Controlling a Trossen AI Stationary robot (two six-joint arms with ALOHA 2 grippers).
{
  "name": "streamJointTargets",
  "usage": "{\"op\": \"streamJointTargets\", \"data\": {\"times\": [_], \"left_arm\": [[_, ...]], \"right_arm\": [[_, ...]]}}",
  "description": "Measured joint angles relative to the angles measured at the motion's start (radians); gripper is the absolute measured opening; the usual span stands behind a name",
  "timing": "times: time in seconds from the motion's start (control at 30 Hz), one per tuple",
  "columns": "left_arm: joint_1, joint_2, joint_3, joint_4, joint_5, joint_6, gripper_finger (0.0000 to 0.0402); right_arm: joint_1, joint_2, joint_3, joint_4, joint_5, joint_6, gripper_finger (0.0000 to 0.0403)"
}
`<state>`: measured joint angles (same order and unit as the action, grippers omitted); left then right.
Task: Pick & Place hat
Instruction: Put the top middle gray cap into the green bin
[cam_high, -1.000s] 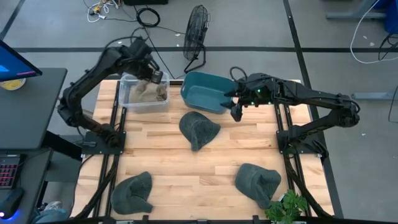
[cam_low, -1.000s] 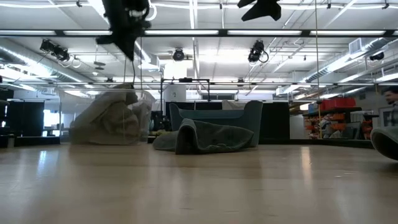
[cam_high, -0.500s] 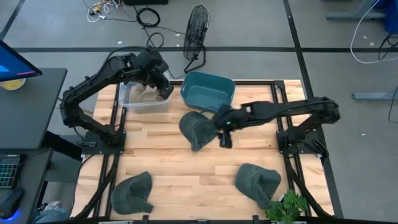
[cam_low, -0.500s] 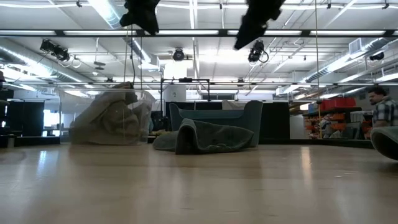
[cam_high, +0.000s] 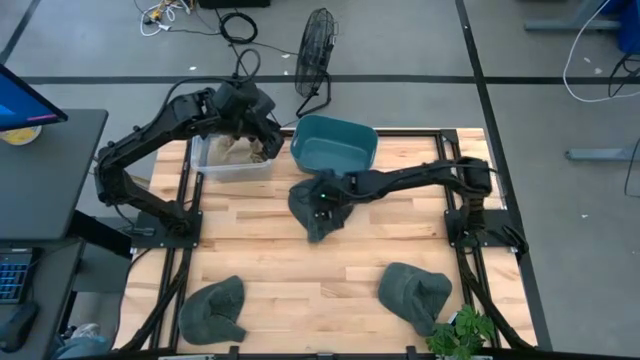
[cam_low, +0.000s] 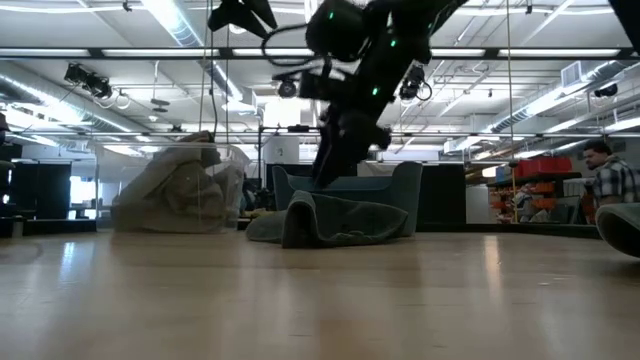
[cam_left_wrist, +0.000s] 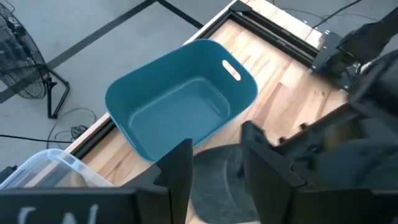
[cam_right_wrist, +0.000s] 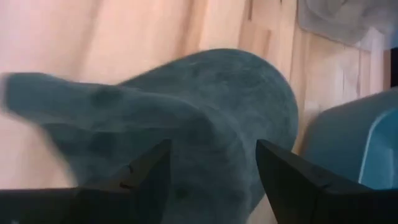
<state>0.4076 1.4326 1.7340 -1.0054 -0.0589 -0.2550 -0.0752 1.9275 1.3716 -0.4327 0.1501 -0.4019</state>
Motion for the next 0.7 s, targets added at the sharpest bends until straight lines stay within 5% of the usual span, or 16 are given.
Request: {"op": "streamJointTargets", "data": {"times": [0.33,0.6,0.7], "left_arm": [[0.0,0.0,0.0,0.0,0.0,-0.003,0.0142],[0.0,0.0,0.0,0.0,0.001,-0.003,0.0142],[0.001,0.0,0.0,-0.001,0.001,-0.003,0.0142]], "right_arm": [[-0.068,0.112,0.002,0.021,-0.002,-0.005,0.0215],[-0.054,0.069,0.002,-0.043,-0.022,0.093,0.0026],[-0.041,0.006,0.0,-0.091,-0.086,0.171,0.002]]}}
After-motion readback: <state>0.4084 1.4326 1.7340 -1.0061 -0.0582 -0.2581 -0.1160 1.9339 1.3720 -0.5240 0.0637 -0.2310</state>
